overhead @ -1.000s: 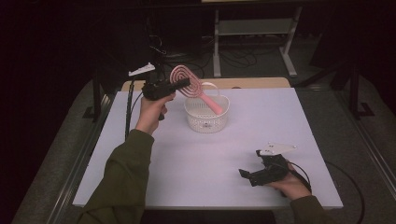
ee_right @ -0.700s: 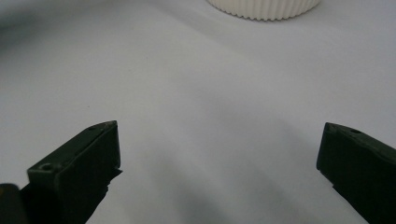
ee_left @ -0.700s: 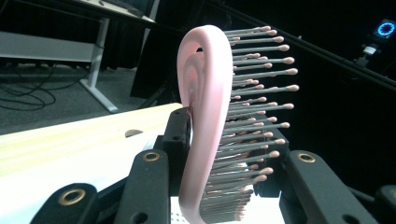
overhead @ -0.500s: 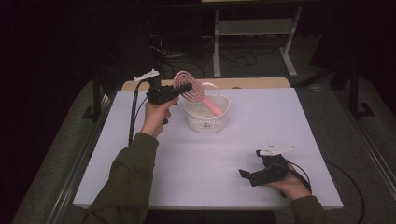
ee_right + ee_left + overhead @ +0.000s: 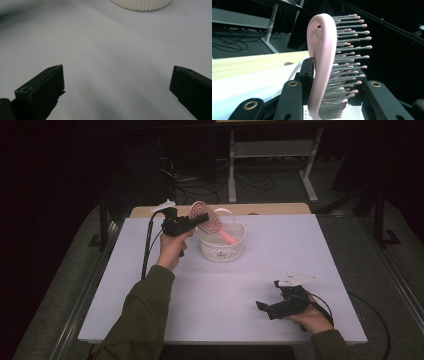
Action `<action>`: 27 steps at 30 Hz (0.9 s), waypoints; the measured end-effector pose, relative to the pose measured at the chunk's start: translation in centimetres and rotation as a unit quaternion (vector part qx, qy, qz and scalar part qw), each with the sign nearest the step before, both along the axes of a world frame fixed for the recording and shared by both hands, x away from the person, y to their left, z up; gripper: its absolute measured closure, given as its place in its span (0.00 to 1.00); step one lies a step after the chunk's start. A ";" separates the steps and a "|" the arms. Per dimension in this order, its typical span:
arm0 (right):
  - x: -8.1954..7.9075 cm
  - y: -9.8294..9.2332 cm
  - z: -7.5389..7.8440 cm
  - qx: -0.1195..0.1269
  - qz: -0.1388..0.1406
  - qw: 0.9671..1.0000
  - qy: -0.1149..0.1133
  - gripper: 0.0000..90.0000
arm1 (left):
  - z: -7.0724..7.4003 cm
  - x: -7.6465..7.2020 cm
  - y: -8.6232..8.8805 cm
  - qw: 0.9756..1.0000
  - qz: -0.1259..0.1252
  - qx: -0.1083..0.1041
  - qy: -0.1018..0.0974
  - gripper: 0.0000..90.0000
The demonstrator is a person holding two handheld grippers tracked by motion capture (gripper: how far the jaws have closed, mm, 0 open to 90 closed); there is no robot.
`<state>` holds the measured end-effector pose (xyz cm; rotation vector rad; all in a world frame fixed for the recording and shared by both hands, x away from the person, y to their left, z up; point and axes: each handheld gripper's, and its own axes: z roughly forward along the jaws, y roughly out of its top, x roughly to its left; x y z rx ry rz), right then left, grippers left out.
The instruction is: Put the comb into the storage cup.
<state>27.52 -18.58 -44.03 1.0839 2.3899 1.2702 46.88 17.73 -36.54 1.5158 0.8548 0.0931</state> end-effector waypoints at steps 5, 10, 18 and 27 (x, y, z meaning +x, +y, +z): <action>0.0 0.0 0.0 0.000 0.000 1.000 -0.001 0.00 | -0.3 -0.1 -0.4 1.000 0.001 0.009 0.000 0.72; 0.0 0.0 0.0 0.000 0.001 1.000 -0.001 0.00 | -0.4 -0.1 -0.7 1.000 0.002 0.015 0.000 0.72; 0.0 0.0 0.1 0.003 0.001 1.000 -0.001 0.00 | -1.3 -0.1 -1.0 1.000 0.006 0.015 0.009 0.72; 0.0 0.0 0.1 0.001 0.001 1.000 -0.001 0.00 | -1.8 0.0 -0.8 1.000 0.006 0.009 0.018 0.72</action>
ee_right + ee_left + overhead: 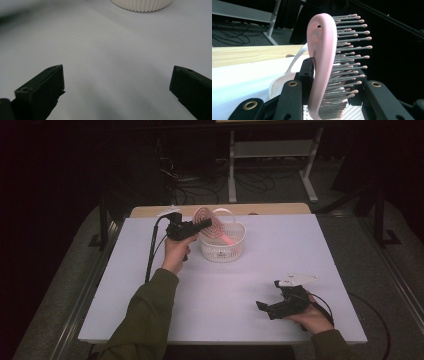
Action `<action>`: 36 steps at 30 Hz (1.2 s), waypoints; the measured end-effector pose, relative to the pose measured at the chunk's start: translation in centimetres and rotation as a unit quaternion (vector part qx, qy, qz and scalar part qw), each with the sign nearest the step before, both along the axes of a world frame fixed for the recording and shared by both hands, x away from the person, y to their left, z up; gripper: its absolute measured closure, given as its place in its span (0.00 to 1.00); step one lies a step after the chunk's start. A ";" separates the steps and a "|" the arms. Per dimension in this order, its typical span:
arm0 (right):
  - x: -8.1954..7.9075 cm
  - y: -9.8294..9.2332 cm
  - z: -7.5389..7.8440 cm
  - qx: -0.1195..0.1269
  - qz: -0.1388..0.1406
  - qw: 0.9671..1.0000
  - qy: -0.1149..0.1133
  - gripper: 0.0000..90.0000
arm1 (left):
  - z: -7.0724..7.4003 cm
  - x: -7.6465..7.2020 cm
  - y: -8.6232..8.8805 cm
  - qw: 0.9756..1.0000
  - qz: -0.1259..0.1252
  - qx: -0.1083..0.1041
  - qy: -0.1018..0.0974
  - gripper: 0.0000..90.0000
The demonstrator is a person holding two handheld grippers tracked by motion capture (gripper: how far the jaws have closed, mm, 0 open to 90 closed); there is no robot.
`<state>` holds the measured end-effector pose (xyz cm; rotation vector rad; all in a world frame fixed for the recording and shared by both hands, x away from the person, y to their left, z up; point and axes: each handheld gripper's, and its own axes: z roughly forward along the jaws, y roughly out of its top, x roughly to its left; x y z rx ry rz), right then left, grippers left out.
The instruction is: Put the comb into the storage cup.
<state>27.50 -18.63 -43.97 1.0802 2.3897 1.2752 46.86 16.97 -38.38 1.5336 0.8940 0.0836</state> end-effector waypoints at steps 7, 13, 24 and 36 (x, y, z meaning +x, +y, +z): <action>0.0 0.0 0.0 0.000 0.001 1.000 0.000 0.00 | -0.5 0.2 0.6 1.000 0.001 0.002 0.011 0.70; 0.0 0.1 0.0 0.000 0.002 1.000 0.000 0.00 | -0.8 0.4 1.1 1.000 -0.001 0.008 0.020 0.69; 0.0 0.1 -0.1 -0.004 0.002 1.000 0.000 0.00 | -0.8 0.3 1.1 0.999 -0.001 0.033 0.006 0.66; -0.1 -0.1 -0.1 0.000 0.000 1.000 -0.003 0.00 | -0.2 0.0 1.5 0.997 0.013 0.074 -0.010 0.53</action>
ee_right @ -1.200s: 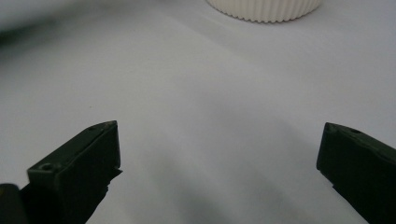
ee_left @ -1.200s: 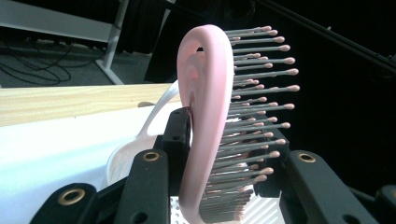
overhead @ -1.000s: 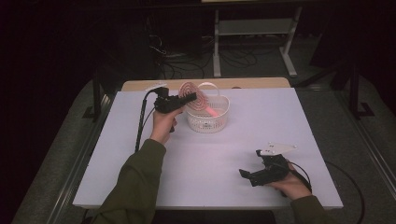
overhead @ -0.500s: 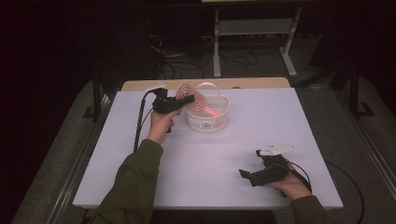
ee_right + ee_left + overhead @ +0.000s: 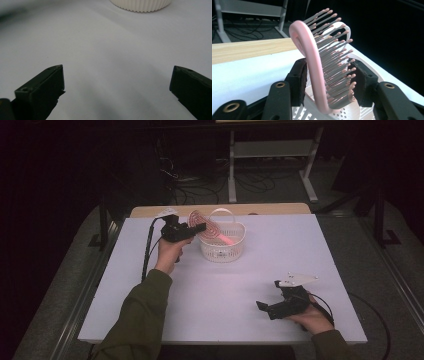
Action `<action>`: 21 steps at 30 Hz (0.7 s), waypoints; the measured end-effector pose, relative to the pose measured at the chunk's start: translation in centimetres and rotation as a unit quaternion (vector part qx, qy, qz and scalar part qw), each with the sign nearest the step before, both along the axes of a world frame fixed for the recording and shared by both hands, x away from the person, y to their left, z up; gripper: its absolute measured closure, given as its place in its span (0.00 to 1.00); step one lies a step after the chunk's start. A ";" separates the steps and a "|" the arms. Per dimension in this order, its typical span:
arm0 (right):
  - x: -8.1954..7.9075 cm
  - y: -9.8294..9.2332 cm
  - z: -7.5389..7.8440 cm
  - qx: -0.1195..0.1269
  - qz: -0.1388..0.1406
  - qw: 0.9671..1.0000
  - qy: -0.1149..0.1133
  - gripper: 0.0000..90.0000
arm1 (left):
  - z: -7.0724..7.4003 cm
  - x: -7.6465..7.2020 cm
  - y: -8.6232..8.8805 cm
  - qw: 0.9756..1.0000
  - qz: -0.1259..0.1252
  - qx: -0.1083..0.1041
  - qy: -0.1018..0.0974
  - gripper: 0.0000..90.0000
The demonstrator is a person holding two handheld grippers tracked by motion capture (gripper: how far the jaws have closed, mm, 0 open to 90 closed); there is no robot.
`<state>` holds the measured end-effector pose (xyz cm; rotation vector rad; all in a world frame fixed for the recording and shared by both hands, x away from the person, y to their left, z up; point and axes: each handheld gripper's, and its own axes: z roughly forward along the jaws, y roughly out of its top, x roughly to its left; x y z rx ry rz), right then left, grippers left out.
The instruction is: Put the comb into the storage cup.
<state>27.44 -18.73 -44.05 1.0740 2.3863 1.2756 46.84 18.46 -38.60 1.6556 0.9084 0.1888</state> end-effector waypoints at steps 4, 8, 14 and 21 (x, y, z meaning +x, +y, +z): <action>0.0 -0.2 -0.1 0.001 -0.001 1.000 0.001 0.00 | 0.3 -0.1 0.4 1.000 0.004 0.003 -0.010 0.48; 0.2 -0.3 0.0 0.005 -0.003 1.000 -0.001 0.00 | 0.5 -0.3 0.4 1.000 -0.001 0.020 -0.022 0.42; 0.2 -0.3 0.0 0.004 -0.004 1.000 -0.001 0.00 | 0.7 -0.6 0.1 0.998 -0.001 0.046 -0.031 0.30; 0.1 -0.1 0.1 0.000 -0.004 1.000 -0.003 0.00 | 1.2 -1.2 -0.1 0.995 0.002 0.089 -0.045 0.16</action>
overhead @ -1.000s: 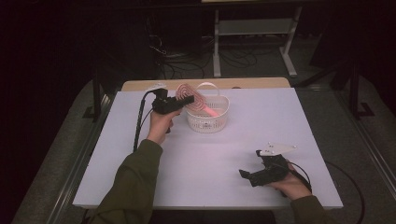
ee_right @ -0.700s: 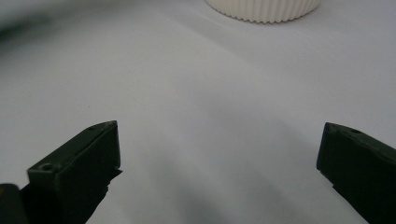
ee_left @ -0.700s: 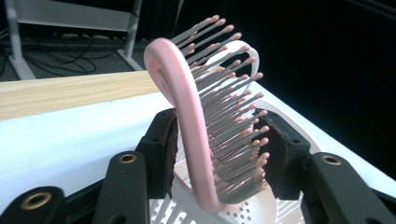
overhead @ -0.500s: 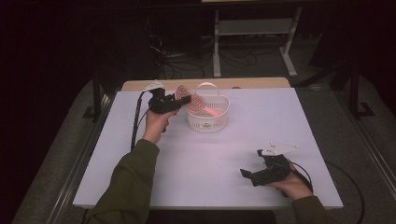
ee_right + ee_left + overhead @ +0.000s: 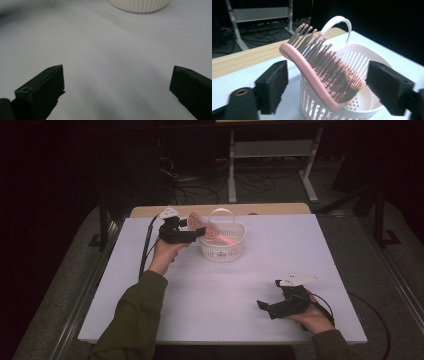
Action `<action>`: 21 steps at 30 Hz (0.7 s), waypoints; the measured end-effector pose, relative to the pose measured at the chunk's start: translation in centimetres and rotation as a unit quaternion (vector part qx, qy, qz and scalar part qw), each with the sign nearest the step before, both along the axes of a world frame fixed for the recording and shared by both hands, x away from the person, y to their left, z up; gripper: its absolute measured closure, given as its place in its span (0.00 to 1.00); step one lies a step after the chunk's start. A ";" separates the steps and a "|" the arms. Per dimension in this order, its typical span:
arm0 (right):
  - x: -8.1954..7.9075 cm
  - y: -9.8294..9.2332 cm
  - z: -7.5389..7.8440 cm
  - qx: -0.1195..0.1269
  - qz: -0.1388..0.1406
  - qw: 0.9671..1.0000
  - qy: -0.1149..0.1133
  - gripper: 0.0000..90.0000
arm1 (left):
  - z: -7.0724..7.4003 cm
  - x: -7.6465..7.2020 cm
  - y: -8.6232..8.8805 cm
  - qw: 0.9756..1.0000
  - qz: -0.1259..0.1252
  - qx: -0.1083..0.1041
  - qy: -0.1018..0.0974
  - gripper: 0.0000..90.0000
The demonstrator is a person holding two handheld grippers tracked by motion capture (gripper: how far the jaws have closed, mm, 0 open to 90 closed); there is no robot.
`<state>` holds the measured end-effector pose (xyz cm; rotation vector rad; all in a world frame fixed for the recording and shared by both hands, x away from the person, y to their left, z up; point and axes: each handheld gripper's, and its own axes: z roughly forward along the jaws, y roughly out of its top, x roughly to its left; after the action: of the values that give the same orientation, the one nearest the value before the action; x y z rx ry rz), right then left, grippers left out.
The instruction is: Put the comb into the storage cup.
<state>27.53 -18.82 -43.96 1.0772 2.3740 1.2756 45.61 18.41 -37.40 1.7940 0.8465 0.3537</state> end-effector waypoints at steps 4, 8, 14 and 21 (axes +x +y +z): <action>0.0 0.1 0.0 -0.001 0.000 1.000 0.000 0.00 | 0.2 -0.4 0.1 1.000 -0.001 0.009 -0.005 0.07; 0.0 0.2 0.0 -0.004 0.002 1.000 0.001 0.00 | 0.3 -0.7 0.3 1.000 -0.003 0.019 -0.006 0.03; 0.0 0.2 0.0 -0.004 0.002 1.000 0.000 0.00 | 0.6 -1.2 0.7 1.000 -0.005 0.028 -0.010 0.01; -0.1 0.2 0.1 -0.005 0.001 1.000 -0.002 0.00 | 0.8 -2.1 1.0 0.999 -0.022 0.043 -0.007 0.00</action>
<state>27.43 -18.60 -43.89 1.0687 2.3770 1.2645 43.48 19.42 -36.63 1.8845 0.7926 0.3784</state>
